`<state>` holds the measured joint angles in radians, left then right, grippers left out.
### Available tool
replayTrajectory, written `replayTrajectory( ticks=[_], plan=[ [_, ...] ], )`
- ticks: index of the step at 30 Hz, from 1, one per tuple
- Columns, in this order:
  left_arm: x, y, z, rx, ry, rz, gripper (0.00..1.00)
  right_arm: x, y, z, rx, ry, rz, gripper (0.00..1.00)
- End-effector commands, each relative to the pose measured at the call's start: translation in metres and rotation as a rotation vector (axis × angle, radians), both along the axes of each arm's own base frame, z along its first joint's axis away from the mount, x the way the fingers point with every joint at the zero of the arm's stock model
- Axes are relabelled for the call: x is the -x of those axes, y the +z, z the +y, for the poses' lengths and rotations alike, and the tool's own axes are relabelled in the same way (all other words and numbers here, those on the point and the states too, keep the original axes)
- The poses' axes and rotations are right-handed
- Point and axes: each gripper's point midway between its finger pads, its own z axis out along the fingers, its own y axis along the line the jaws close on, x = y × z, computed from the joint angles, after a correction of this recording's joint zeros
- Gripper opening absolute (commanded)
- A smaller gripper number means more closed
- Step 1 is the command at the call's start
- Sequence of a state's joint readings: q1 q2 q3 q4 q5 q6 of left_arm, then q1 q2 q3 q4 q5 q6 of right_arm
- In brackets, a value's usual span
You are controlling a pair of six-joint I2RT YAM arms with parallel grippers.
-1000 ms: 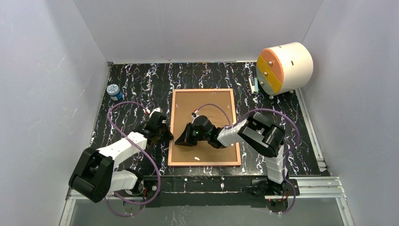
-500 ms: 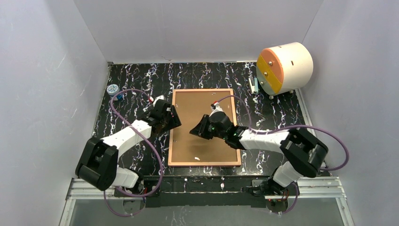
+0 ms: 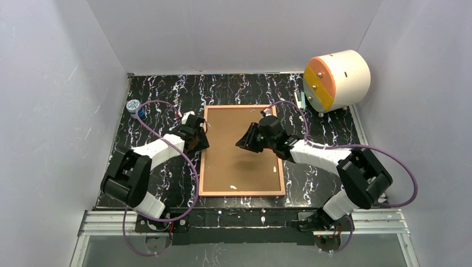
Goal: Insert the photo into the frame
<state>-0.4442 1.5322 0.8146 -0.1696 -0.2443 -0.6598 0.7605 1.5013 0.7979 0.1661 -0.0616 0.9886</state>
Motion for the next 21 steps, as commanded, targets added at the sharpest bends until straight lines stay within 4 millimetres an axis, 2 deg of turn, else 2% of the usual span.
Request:
replayTrajectory(
  ticks=[1, 3, 5, 9, 16, 21],
  plan=[
    [-0.003, 0.013, -0.001, 0.013, -0.006, -0.031, 0.38, -0.006, 0.008, 0.019, -0.006, 0.068, 0.002, 0.36],
    [0.0, 0.016, -0.002, 0.033, -0.013, -0.038, 0.27, -0.012, 0.004, 0.025, 0.005, 0.077, 0.015, 0.36],
    [0.003, 0.015, -0.003, 0.043, -0.016, -0.034, 0.24, -0.021, 0.0, 0.034, 0.012, 0.084, 0.018, 0.36],
    [0.01, 0.009, 0.0, 0.036, -0.012, -0.017, 0.24, -0.048, -0.004, 0.056, 0.012, 0.112, -0.003, 0.37],
    [0.011, 0.0, 0.001, 0.044, -0.01, -0.019, 0.33, -0.094, -0.031, 0.089, 0.031, 0.16, -0.013, 0.37],
    [0.01, -0.009, -0.002, 0.07, -0.006, 0.004, 0.28, -0.122, -0.039, 0.103, 0.031, 0.184, -0.039, 0.38]
  ],
)
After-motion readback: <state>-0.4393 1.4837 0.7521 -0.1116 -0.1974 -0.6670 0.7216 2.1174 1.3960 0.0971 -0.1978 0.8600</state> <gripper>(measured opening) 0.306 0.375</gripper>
